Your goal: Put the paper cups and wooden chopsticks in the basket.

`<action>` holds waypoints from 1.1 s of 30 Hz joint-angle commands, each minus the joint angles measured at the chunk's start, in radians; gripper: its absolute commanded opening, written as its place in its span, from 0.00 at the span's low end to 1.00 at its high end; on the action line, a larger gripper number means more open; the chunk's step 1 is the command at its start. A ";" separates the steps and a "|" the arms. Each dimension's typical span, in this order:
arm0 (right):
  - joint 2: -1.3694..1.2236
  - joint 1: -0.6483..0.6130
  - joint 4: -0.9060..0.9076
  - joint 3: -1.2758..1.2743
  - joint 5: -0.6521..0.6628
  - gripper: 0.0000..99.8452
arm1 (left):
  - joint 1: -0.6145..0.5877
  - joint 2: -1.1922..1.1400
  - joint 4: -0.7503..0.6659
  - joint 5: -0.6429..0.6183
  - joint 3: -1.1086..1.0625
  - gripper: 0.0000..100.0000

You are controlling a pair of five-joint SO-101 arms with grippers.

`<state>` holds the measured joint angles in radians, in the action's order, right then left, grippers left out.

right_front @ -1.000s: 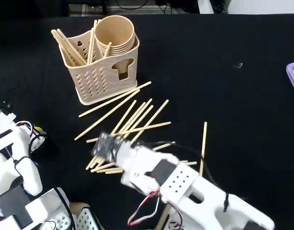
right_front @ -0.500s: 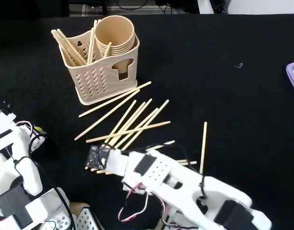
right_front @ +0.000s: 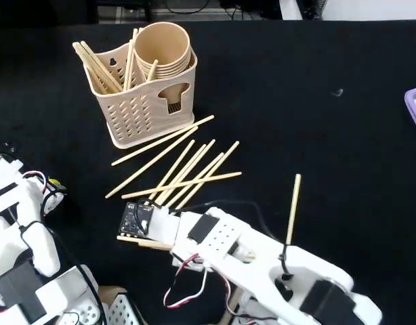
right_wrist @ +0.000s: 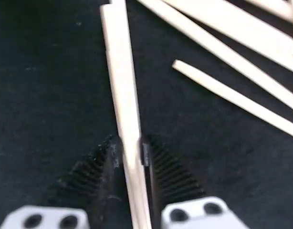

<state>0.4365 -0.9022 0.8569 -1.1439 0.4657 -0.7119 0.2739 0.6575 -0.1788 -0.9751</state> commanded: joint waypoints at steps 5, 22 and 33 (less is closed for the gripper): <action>0.202 -0.002 0.181 0.056 0.003 0.09 | 0.010 -0.002 -0.015 -0.005 0.030 0.24; 0.205 -0.040 0.029 -0.119 0.009 0.23 | 0.010 -0.002 -0.015 -0.005 0.031 0.24; 0.205 0.075 0.028 -0.076 0.011 0.25 | 0.010 -0.002 -0.015 -0.005 0.030 0.24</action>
<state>0.6099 -0.8608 0.8938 -1.2620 0.4672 -0.7119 0.2739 0.6575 -0.1788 -0.9751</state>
